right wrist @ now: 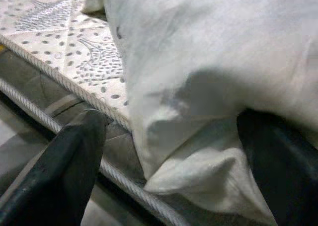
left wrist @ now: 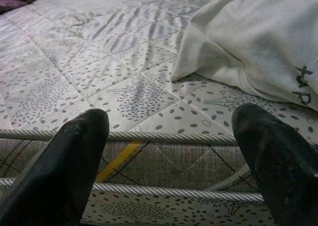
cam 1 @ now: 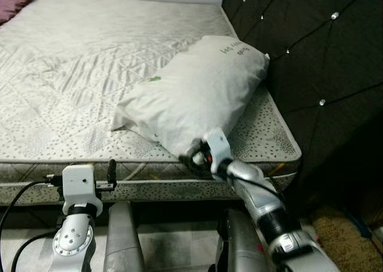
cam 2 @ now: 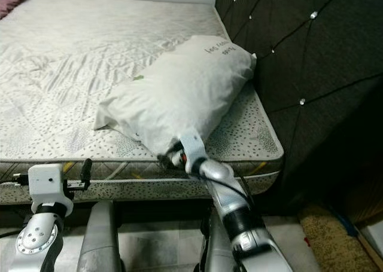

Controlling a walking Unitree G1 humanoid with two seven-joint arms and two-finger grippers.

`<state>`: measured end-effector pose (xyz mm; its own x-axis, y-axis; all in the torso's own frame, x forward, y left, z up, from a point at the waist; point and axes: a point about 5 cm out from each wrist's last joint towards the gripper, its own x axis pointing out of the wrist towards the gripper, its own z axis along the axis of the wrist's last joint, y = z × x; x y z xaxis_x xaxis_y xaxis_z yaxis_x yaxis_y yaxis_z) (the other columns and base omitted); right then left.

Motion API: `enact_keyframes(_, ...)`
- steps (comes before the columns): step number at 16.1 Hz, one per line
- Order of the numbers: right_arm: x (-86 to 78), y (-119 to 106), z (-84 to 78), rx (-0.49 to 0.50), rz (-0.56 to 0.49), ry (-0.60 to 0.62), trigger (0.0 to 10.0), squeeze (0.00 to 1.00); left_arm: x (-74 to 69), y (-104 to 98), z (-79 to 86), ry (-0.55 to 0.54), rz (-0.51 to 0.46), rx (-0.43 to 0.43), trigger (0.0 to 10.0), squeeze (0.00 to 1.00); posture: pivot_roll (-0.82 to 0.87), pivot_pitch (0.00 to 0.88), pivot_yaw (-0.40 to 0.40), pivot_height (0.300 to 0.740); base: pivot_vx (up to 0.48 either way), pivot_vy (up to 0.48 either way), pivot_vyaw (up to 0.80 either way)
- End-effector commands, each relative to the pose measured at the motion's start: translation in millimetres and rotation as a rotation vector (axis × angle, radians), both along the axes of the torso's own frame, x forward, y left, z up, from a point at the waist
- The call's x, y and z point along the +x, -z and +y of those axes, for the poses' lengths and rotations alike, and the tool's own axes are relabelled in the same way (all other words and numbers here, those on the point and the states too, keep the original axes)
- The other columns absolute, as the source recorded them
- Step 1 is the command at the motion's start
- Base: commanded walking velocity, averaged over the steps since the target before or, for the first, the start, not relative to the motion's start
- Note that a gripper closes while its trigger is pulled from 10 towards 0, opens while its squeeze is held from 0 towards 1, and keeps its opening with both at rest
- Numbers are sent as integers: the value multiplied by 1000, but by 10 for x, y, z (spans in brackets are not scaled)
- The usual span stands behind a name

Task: Clean up the room

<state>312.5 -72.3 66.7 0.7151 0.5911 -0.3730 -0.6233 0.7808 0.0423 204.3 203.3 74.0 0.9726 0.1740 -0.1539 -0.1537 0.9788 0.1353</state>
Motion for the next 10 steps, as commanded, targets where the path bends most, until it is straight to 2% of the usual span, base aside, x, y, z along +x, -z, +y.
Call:
enact_keyframes(1,21,6,-60,-27,19,21,10000,0,-15,-19,-2,3,3,5,10000,0,142,0,-82,529,0,0,0)
enact_keyframes(2,14,13,-101,-37,24,9,10000,0,-18,-21,-2,2,3,6,10000,0,140,0,-81,529,0,0,0)
enact_keyframes(4,-57,64,-304,-35,68,-61,10000,0,-8,-22,-9,5,3,4,10000,0,139,0,-81,529,0,0,0)
enact_keyframes(6,-215,185,-577,-100,167,-177,10000,0,16,-18,-32,20,3,0,10000,0,121,0,-73,529,0,0,0)
enact_keyframes(7,-239,197,-663,-129,187,-196,10000,0,22,-20,-31,17,5,7,10000,0,117,0,-68,529,0,0,0)
enact_keyframes(10,-127,105,-873,-174,166,-142,10000,0,48,-35,-26,29,3,9,10000,0,113,0,-60,529,0,0,0)
